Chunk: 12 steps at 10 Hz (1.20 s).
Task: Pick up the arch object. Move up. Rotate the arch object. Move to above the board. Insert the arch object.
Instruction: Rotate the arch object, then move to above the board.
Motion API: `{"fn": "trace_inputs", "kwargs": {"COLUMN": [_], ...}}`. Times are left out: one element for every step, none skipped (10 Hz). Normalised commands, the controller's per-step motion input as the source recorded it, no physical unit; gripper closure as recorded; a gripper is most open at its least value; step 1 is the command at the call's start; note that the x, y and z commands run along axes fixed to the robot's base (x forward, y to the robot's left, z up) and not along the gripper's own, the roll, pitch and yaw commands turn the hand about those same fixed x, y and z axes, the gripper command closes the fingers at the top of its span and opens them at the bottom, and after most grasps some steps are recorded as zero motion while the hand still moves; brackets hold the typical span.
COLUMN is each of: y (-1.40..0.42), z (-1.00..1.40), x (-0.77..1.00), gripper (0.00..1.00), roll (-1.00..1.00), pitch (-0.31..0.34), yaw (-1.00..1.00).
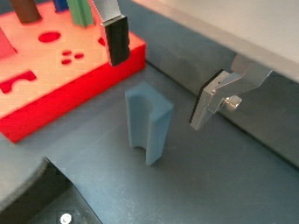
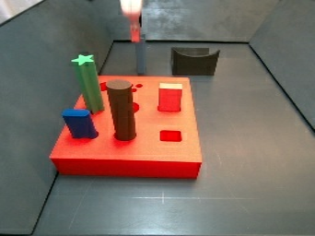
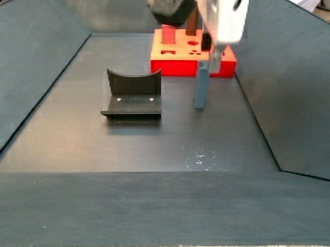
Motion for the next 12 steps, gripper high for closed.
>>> {"fn": "trace_inputs", "kwargs": {"y": [0.01,0.01,0.01,0.01,0.01,0.00,0.23,0.23,0.21,0.20,0.20,0.19], "z": [-0.95,-0.70,-0.60,-0.40,-0.26,0.00,1.00,1.00,1.00,1.00,1.00,1.00], "x": [0.02,0.03,0.02,0.03,0.03,0.00,-0.01,-0.02,-0.03,-0.04,-0.04,-0.04], "gripper": [0.00,0.00,0.00,0.00,0.00,1.00,1.00,1.00,1.00,1.00,1.00,1.00], "roll": [-0.02,-0.04,-0.04,-0.06,-0.07,-0.08,0.04,0.04,0.03,0.03,0.03,0.02], "pitch": [-0.032,-0.041,-0.038,-0.038,-0.035,-0.034,-0.475,-0.458,-0.393,-0.284,-0.221,-0.069], "yaw": [-0.07,-0.06,-0.05,-0.05,-0.04,-0.03,0.09,0.09,0.05,0.00,-0.02,-0.04]}}
